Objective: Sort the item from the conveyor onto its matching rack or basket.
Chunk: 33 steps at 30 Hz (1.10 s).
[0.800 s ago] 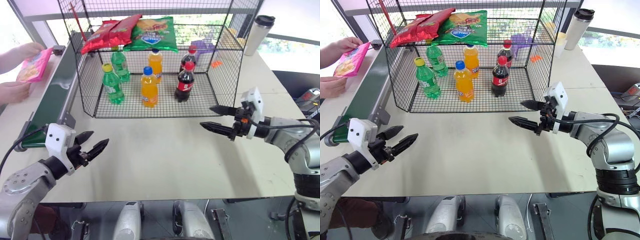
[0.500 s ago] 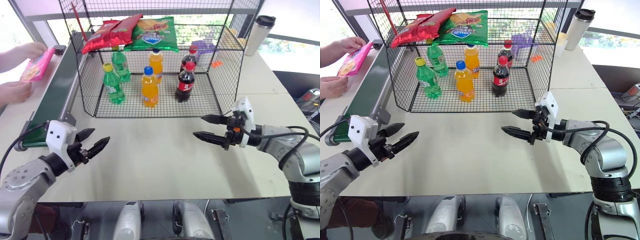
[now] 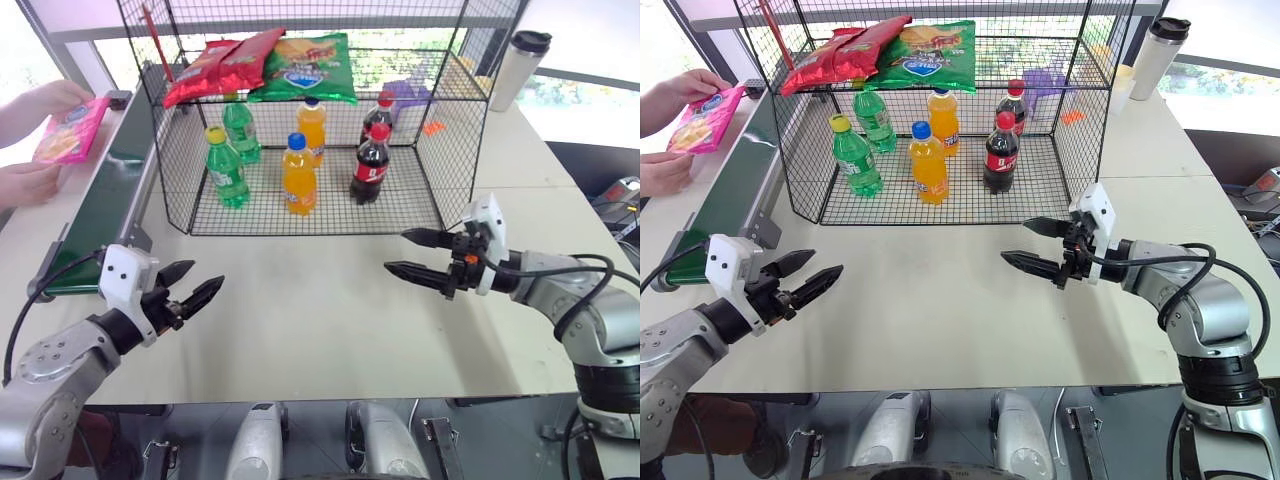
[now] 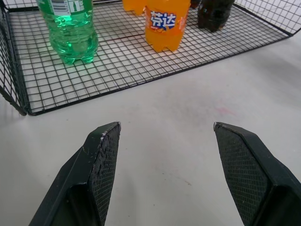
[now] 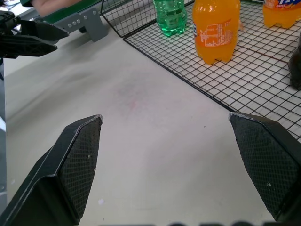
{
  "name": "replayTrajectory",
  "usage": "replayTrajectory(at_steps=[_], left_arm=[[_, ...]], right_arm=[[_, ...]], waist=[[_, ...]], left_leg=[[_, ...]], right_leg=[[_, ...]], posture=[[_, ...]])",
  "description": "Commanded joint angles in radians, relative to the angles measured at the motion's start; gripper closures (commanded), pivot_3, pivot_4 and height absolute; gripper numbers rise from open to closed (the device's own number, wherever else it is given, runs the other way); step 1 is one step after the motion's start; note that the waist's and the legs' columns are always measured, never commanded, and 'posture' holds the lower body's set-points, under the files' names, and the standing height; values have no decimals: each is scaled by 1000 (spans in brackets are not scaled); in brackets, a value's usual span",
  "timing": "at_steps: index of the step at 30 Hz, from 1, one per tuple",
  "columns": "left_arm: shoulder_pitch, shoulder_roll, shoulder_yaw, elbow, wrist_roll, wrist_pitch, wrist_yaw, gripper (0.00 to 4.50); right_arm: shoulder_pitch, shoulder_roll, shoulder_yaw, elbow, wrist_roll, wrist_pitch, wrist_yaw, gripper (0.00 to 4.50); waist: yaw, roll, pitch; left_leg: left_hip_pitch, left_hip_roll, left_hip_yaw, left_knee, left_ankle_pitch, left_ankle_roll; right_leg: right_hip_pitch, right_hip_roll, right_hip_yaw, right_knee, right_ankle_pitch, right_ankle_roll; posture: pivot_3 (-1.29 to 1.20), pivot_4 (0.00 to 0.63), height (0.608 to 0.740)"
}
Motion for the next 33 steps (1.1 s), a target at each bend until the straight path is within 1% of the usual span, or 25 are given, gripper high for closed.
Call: replayTrajectory(at_steps=[1,11,33], left_arm=[[-4,-4,4,-16,-7,-13,9,1211],[-6,-15,-12,-15,9,-20,28,1211],[-35,-22,-45,-18,17,-21,59,1211]], right_arm=[[-21,9,-2,-9,-3,-27,-8,53],[-48,27,15,19,-27,-52,-17,53],[-40,54,25,47,-71,-100,-44,53]], waist=[[0,0,0],[0,0,0],[0,0,0]], left_leg=[[0,0,0,0,0,0],[0,0,0,0,0,0],[0,0,0,1,0,0]], right_leg=[[0,0,0,0,0,0],[0,0,0,0,0,0],[0,1,0,1,0,0]], posture=[[0,150,733],[0,150,733],[0,150,733]])
